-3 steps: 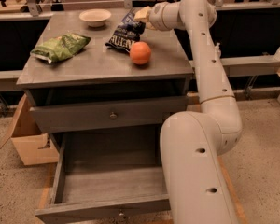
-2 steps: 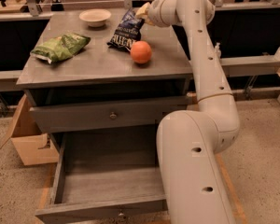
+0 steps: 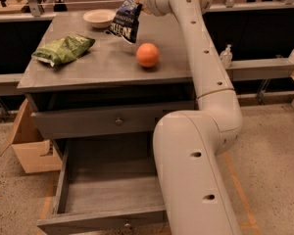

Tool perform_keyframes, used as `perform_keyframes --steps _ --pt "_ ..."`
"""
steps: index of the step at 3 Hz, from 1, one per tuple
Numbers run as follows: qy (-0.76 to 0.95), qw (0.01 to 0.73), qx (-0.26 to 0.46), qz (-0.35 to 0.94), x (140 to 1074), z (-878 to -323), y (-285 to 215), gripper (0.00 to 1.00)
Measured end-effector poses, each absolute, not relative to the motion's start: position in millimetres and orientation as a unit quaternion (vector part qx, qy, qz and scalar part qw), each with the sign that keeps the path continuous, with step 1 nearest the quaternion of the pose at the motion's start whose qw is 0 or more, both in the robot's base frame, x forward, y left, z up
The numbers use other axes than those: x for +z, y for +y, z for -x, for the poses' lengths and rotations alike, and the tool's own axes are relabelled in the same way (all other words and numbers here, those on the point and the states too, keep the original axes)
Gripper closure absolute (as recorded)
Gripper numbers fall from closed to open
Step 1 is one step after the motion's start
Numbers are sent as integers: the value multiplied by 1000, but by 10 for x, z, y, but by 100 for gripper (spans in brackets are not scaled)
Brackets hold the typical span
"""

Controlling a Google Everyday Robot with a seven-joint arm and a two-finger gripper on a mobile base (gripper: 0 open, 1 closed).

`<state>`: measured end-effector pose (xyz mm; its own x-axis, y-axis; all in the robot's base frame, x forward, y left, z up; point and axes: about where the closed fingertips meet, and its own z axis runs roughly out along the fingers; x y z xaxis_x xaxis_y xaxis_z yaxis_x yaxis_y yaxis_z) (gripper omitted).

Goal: Place blue chip bag into middle drawer

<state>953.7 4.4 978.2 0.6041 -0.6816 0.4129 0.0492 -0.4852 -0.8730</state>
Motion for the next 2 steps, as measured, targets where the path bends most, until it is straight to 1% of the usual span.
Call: perform_keyframes --steps 1,2 --pt "224 495 -358 759 9974 -9386 255 100" --pt "207 510 -317 773 10163 -9018 235 100"
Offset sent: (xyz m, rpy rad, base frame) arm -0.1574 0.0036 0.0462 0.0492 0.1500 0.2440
